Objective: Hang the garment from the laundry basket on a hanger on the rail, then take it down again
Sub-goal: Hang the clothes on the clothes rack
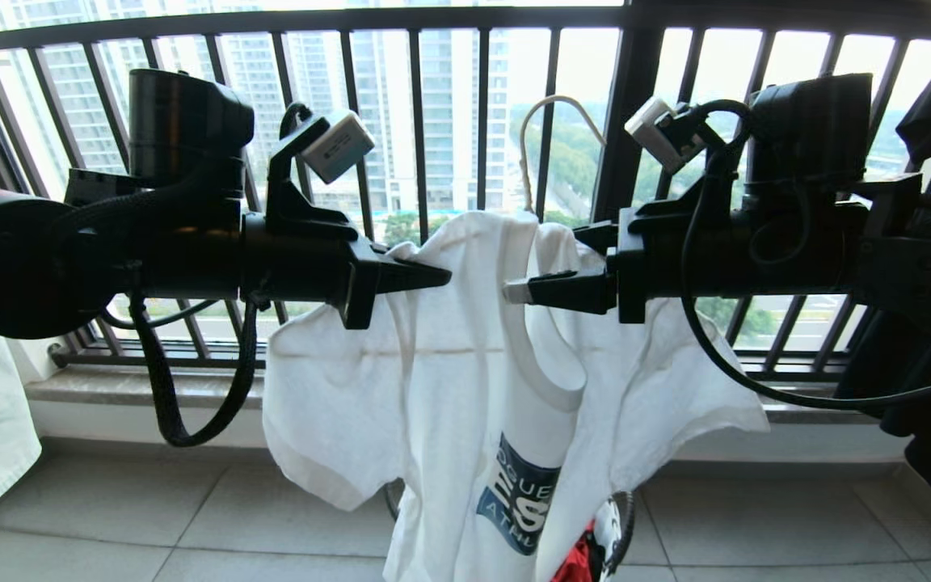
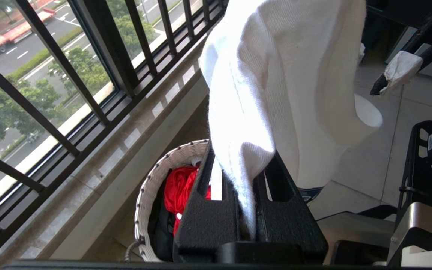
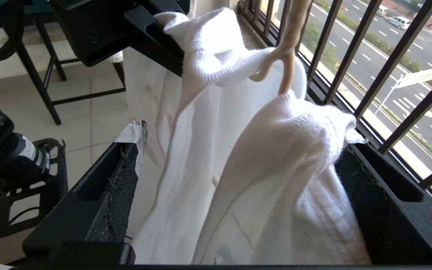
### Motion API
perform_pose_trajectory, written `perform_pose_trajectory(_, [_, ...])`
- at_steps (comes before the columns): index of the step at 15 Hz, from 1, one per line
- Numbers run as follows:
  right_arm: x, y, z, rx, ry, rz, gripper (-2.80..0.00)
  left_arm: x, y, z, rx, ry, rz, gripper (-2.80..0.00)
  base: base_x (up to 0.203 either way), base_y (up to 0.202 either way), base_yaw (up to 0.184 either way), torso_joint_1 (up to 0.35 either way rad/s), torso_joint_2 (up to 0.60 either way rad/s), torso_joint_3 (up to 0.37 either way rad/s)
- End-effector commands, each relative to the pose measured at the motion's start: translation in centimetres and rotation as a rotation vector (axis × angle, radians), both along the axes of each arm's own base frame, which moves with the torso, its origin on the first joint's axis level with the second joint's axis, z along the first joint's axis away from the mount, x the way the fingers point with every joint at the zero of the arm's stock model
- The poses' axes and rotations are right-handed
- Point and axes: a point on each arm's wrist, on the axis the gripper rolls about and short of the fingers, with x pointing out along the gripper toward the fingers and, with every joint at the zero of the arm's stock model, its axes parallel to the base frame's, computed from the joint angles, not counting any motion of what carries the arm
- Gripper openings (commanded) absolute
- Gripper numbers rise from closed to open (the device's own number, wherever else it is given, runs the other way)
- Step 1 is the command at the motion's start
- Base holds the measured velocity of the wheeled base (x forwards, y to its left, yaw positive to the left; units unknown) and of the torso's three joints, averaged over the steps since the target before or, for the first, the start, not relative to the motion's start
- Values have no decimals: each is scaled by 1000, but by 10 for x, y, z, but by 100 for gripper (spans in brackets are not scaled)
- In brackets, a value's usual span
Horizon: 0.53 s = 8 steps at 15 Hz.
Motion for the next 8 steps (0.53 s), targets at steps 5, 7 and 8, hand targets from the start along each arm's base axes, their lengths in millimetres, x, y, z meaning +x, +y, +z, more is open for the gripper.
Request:
perform_pose_trajectory(5, [16,-29,11,16,-31,-100,0,-7,12,2,-32,-29,28,-280,0,0,0,0,0,0])
perform_pose_trajectory(7, [12,-33,15,21,-42,-106,0,-11,18,4,-41,-43,43,-280,0,0,0,0,0,0])
perform_pose_trajectory(8, [10,-33,17,23,-44,-105,0,-13,19,6,-47,-45,46,-280,0,0,0,0,0,0])
